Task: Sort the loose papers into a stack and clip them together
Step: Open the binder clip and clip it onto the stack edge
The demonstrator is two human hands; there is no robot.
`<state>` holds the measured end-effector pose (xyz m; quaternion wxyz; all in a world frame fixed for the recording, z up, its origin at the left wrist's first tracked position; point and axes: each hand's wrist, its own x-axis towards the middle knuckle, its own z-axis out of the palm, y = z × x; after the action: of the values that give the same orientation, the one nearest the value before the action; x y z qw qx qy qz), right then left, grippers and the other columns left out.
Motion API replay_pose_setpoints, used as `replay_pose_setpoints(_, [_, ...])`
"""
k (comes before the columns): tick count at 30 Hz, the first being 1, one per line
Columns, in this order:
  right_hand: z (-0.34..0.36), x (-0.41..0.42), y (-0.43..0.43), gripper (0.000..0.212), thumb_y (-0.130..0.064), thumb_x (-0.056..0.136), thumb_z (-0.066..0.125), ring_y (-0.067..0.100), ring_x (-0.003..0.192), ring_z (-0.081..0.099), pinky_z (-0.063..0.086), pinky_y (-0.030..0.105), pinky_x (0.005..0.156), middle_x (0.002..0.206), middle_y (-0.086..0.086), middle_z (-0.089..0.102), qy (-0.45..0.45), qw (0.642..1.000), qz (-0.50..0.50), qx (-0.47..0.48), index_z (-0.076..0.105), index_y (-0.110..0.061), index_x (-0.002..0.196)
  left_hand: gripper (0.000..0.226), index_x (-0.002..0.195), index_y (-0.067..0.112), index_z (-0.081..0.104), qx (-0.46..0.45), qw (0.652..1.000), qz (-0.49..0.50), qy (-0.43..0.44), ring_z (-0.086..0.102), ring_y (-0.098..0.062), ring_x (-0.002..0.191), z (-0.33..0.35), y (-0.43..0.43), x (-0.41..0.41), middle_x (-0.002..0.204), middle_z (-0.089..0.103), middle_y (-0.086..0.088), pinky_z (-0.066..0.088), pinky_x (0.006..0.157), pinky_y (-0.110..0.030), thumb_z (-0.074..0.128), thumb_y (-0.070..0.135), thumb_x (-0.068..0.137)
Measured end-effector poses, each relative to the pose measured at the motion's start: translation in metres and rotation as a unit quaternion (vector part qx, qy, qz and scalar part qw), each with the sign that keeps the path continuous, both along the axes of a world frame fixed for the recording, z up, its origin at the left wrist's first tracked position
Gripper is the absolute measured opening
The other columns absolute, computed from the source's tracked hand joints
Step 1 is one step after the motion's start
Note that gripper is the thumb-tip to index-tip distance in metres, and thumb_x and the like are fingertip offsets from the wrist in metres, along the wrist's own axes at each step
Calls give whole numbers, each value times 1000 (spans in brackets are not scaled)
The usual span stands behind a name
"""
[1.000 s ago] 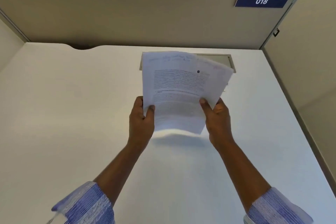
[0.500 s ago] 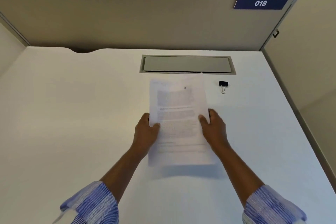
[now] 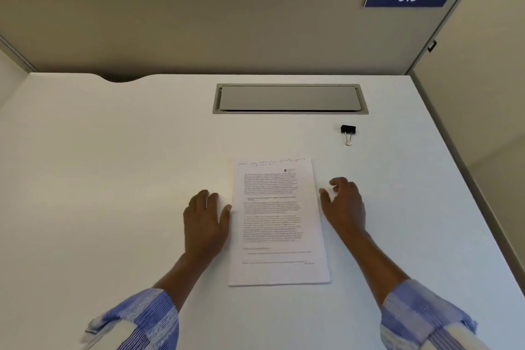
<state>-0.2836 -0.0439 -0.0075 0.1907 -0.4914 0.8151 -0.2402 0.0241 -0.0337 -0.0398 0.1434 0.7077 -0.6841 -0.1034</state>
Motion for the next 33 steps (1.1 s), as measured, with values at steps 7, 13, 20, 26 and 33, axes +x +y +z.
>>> replay_pose_setpoints(7, [2,-47,-90,50,-30,91,65,40,123,54,49,48,94,133,18,52,58,998,-28,22,49,-16,136,63,154,17,38,21,998,-47,-25,25,-27,152,-19,2,17,165,28,-6,21,123,-45,30,47,98])
replay_pose_setpoints(13, [-1,-66,-160,58,-36,93,60,42,122,48,48,46,89,134,22,45,125,990,-20,66,38,-20,144,63,154,17,37,23,998,-47,-27,23,-27,153,-26,0,18,166,26,-6,19,123,-45,31,46,98])
replay_pose_setpoints(20, [-11,-79,-197,31,-27,97,57,41,114,50,49,44,85,123,24,51,204,977,0,67,60,-8,122,63,153,16,40,12,998,-50,-29,27,-29,152,-30,-1,19,164,29,-9,22,122,-48,33,44,97])
replay_pose_setpoints(26, [4,-78,-187,22,-26,91,62,40,104,63,50,39,85,111,20,65,74,997,-8,-2,69,-11,107,63,153,17,40,7,999,-48,-24,25,-28,152,-29,0,19,165,27,-7,19,123,-45,33,45,97])
replay_pose_setpoints(33, [75,18,-70,17,-19,98,62,24,79,71,63,34,77,99,18,75,-566,819,-73,-60,68,-5,106,64,154,19,38,26,999,-46,-5,23,-26,153,-21,0,18,166,25,-5,17,124,-43,32,47,97])
